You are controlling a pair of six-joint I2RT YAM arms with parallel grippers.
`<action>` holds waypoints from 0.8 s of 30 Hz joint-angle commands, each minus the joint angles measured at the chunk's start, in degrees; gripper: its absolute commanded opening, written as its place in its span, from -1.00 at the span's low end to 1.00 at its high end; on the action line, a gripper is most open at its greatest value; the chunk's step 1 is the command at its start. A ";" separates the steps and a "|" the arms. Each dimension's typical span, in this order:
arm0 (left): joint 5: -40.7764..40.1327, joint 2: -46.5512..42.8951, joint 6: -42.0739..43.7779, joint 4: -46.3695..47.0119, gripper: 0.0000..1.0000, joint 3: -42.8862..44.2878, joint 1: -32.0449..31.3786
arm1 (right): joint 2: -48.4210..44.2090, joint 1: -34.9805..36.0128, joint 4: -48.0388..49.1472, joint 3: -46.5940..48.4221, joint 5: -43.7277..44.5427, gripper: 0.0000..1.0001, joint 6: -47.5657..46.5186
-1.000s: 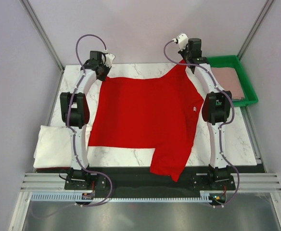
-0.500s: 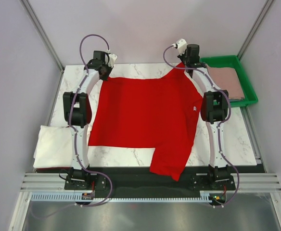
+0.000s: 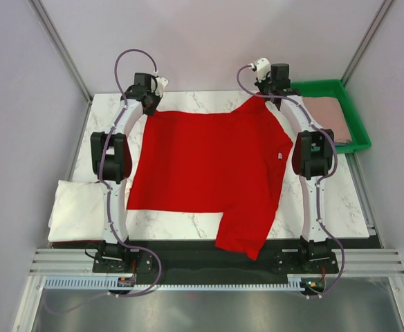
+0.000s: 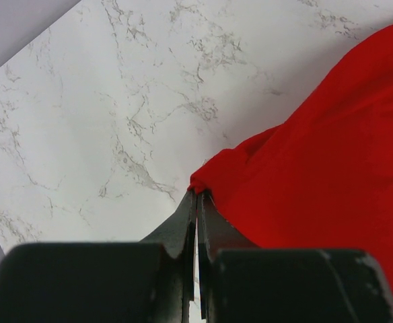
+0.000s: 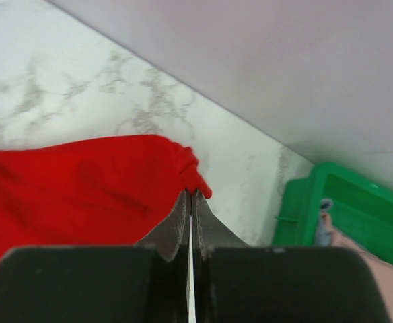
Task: Fold and stack the t-shirts
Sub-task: Flatten the tshirt out
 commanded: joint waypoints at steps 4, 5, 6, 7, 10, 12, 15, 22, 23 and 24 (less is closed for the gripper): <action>-0.27 -0.42 -0.29 0.92 -0.95 1.70 -0.16 | -8.64 -0.17 -13.44 0.96 -26.28 -0.83 14.93; 0.08 -0.59 -0.47 1.01 -0.95 1.53 -0.24 | -9.34 -0.26 -15.80 0.96 -30.53 -0.10 17.65; 0.17 -0.94 -0.47 1.01 -0.95 1.35 -0.25 | -10.30 -0.34 -15.56 -0.44 -33.70 0.18 22.46; 0.18 -1.03 -0.65 0.92 -0.96 1.26 -0.16 | -13.27 -0.26 -14.26 -1.75 -36.52 0.51 25.12; 0.35 -1.47 -0.73 0.92 -0.95 1.00 -0.25 | -16.37 -0.52 -8.71 -3.01 -31.05 0.68 27.44; 0.61 -1.91 -0.82 1.01 -0.95 0.30 -0.25 | -15.94 -1.13 -8.88 -0.81 -27.60 0.66 23.08; 1.05 -2.26 -1.00 0.92 -0.95 -1.01 -0.25 | -13.49 -2.54 -10.55 1.29 -21.35 0.60 17.00; 0.97 -3.93 -1.26 0.39 -0.95 -3.22 -0.24 | -4.79 -3.34 -15.30 6.14 -15.72 0.44 -2.52; 1.23 -4.28 -1.26 0.22 -0.95 -3.48 -0.16 | -4.08 -3.33 -15.30 6.40 -15.37 0.29 -4.28; 1.40 -4.46 -1.44 0.04 -0.95 -4.09 -0.24 | -3.38 -3.25 -15.30 6.41 -15.19 0.18 -4.64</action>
